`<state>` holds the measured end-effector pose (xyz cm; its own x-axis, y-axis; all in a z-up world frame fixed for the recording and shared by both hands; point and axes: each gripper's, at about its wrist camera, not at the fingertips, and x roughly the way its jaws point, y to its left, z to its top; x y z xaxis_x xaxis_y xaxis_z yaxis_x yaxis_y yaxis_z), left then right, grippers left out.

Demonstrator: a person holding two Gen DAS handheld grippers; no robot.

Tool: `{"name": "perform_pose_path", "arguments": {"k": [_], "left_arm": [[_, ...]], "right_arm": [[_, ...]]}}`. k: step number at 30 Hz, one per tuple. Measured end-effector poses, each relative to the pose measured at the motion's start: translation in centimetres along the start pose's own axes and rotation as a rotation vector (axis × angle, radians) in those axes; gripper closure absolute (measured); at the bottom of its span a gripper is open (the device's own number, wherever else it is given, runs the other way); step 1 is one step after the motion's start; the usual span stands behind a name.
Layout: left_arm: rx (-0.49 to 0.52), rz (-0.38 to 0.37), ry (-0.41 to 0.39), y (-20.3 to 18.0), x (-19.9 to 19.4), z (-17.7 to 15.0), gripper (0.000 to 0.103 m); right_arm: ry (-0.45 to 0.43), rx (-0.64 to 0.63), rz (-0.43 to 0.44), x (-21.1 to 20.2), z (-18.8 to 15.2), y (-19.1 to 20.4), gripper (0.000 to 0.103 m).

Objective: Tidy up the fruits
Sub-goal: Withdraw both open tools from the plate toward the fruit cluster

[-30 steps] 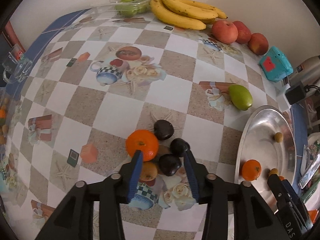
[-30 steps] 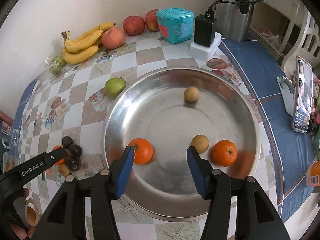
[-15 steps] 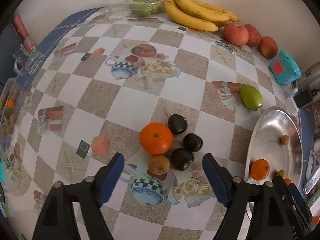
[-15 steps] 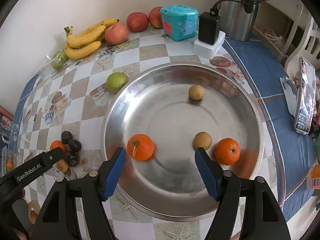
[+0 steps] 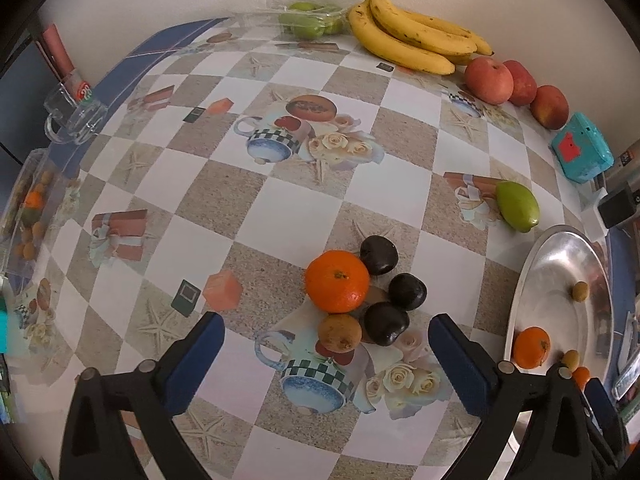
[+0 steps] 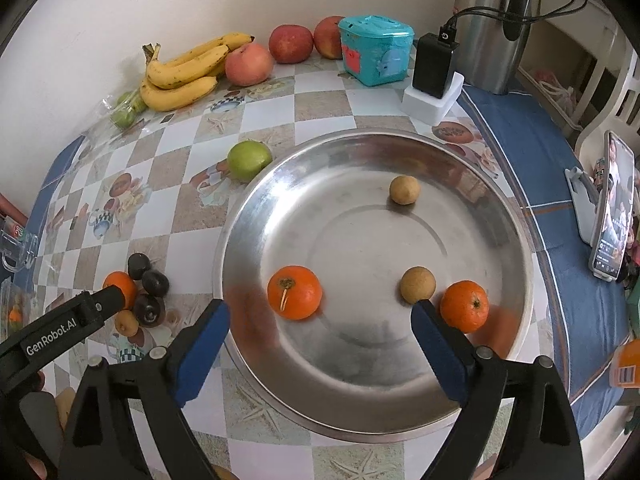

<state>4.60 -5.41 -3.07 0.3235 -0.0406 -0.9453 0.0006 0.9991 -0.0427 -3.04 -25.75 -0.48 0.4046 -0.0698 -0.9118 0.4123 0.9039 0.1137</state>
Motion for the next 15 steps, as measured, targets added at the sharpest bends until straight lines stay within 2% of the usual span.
{"name": "perform_pose_path", "arguments": {"k": [10, 15], "left_arm": [[-0.026, -0.004, -0.002, 0.8, -0.2, 0.1, 0.0], [-0.031, 0.025, -0.028, 1.4, -0.6, 0.5, 0.0]], "right_arm": [[-0.027, 0.02, 0.017, -0.2, -0.1, 0.0, 0.008], [-0.026, 0.02, 0.037, -0.4, -0.2, 0.5, 0.008]]}}
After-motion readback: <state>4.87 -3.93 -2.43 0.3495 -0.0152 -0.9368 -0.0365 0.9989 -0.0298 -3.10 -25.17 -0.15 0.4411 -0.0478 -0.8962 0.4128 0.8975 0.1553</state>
